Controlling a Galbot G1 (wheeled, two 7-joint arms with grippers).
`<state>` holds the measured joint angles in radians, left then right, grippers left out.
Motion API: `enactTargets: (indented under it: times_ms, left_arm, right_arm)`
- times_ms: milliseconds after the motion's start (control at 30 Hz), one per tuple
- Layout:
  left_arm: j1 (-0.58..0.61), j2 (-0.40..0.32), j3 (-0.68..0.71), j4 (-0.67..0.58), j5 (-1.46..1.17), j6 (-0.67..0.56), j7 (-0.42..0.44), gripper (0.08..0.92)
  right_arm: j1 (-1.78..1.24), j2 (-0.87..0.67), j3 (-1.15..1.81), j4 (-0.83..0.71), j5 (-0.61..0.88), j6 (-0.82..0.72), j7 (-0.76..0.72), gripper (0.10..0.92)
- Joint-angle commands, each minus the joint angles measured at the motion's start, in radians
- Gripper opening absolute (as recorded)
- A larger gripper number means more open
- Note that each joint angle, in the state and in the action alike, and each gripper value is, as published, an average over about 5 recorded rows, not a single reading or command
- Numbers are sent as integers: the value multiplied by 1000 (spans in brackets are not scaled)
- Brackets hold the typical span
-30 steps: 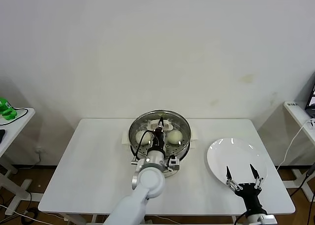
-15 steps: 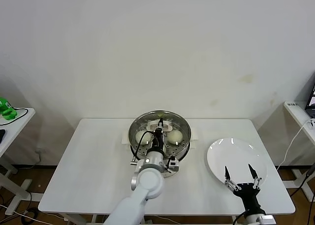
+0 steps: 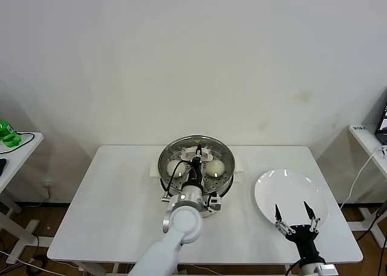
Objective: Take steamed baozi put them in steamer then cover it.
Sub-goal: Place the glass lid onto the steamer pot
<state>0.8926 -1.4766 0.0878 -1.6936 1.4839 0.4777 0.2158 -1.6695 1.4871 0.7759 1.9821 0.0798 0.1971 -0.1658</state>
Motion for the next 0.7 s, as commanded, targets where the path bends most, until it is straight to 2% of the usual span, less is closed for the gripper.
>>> enactTargets:
  times_ms: [33,133,700]
  left_arm:
    - [5,-3,1,-10,8,-2,3,127]
    - [10,-5,1,-18,9,-2,3,169]
    - [75,26,-4,-134,17,-5,11,657]
  right_arm:
    - [0,1,-2,1,0,0,-2,823]
    - [-1,2,-4,2,-1,0,-4,823]
    - [-4,6,-10,7,-8,2,-8,823]
